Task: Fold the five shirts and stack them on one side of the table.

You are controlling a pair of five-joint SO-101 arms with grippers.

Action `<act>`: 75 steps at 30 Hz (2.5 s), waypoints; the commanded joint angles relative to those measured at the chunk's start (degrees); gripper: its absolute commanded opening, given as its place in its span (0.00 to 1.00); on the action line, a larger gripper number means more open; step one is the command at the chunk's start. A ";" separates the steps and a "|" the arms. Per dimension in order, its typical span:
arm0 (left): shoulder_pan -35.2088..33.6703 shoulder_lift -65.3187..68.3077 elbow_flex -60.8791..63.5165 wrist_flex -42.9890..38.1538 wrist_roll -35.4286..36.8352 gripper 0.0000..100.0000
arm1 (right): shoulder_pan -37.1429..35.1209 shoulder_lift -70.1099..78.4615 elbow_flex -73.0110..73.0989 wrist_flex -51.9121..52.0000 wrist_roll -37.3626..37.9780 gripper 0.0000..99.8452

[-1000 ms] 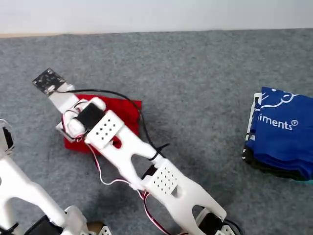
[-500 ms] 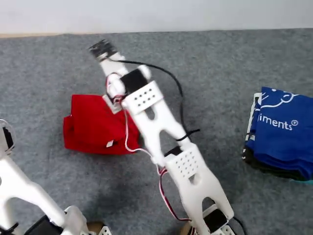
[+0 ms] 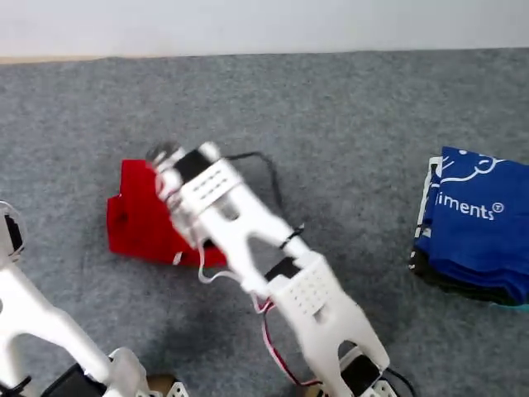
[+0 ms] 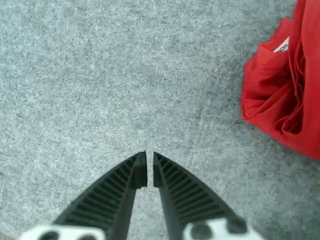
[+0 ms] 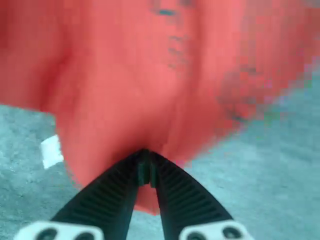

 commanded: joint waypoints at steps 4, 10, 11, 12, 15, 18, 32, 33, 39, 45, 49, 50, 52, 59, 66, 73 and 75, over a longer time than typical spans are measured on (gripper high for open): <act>0.09 -1.85 -0.40 -0.70 -0.26 0.03 | -7.78 -0.13 -7.74 3.12 0.53 0.01; 0.09 -1.85 -0.40 -0.70 -0.26 0.03 | -1.54 -2.77 -11.87 3.38 1.41 0.01; 0.09 -1.85 -0.40 -0.70 -0.26 0.03 | -0.57 -3.91 -11.69 3.38 2.02 0.01; 0.26 -1.85 -0.40 -0.70 -0.26 0.03 | 0.57 -5.23 -11.34 3.38 2.29 0.01; 1.14 -1.58 -0.22 -0.70 -0.35 0.03 | 3.82 -10.24 -8.88 3.38 2.29 0.01; 4.57 -1.41 -0.13 0.18 -0.44 0.08 | 7.16 -16.40 -4.31 3.38 2.29 0.01; 24.79 9.76 10.24 -5.45 -0.44 0.20 | 25.27 -47.16 28.31 3.38 2.02 0.01; 24.88 12.04 9.71 -5.45 -0.53 0.21 | 26.68 -48.92 30.86 3.38 2.02 0.01; 24.88 23.30 4.62 -5.54 -1.67 0.21 | 33.36 -55.16 40.09 3.38 2.29 0.01; 28.04 30.33 2.68 -8.79 -1.93 0.21 | 33.63 -55.25 40.79 3.30 2.20 0.01; 30.33 34.29 2.68 -11.60 -1.85 0.21 | 33.89 -55.34 40.79 3.30 2.29 0.01; 30.33 35.25 2.68 -12.48 -1.76 0.21 | 33.89 -55.34 40.79 3.30 2.29 0.01; 30.15 37.27 2.68 -13.80 -1.76 0.21 | 34.42 -55.43 40.70 3.30 2.29 0.01; 30.51 39.82 2.07 -14.77 -1.76 0.10 | 36.97 -55.25 40.62 3.30 2.29 0.01; 31.91 36.13 1.71 -13.71 -1.85 0.03 | 37.49 -55.25 40.62 3.21 2.29 0.01; 34.29 30.77 1.54 -10.64 -1.76 0.00 | 37.58 -55.25 40.62 3.21 2.29 0.01; 34.11 28.40 1.45 -9.32 -1.85 0.00 | 37.58 -55.34 40.62 3.21 2.29 0.01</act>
